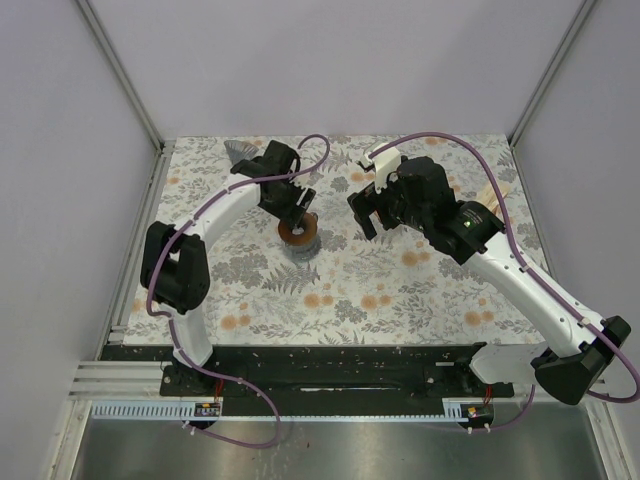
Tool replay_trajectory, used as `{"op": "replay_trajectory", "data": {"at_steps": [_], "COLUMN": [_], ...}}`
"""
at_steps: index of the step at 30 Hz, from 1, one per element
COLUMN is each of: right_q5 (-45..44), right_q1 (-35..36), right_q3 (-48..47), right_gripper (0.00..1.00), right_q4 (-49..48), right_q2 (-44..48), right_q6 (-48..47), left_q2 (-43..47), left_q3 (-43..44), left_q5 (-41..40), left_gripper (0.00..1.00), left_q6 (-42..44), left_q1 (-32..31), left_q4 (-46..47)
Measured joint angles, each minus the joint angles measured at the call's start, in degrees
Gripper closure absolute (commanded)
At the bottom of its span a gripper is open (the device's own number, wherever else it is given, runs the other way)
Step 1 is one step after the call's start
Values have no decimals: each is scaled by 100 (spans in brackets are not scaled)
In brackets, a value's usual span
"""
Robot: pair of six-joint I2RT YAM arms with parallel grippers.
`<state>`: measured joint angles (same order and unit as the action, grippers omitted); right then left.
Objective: Place the coffee filter in the dripper
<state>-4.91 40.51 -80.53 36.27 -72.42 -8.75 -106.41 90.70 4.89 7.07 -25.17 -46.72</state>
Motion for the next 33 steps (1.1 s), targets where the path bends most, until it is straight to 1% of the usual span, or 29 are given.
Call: {"op": "replay_trajectory", "data": {"at_steps": [2, 8, 13, 17, 19, 21, 22, 25, 29, 33], "right_q5": [0, 2, 2, 2, 2, 2, 2, 4, 0, -7], "right_q1": [0, 0, 0, 0, 0, 0, 0, 0, 0, 2], "right_q3": [0, 0, 0, 0, 0, 2, 7, 33, 76, 133], "right_gripper": [1, 1, 0, 1, 1, 1, 1, 1, 1, 1], "right_q4": [0, 0, 0, 0, 2, 0, 0, 0, 2, -4], "right_q2": [0, 0, 0, 0, 2, 2, 2, 2, 2, 0], "right_q6": [0, 0, 0, -4, -11, -44, -52, -105, -181, -227], "left_q2": [0, 28, 120, 94, -76, -452, -643, -1309, -2138, -3060], "left_q3": [57, 424, 837, 1152, 1491, 2020, 2251, 2802, 3237, 3871], "left_q5": [0, 96, -28, -621, -999, -1397, -1539, -1950, -2330, -2660], "left_gripper": [24, 23, 19, 14, 13, 13, 11, 1, 1, 1], "left_q6": [22, -28, -435, -619, -531, -374, -275, 293, 1364, 2804], "left_q1": [0, 103, 459, 841, 964, 992, 986, 925, 890, 874], "left_q4": [-11, -42, 221, 664, 789, 1014, 1130, 1650, 2124, 2253]}}
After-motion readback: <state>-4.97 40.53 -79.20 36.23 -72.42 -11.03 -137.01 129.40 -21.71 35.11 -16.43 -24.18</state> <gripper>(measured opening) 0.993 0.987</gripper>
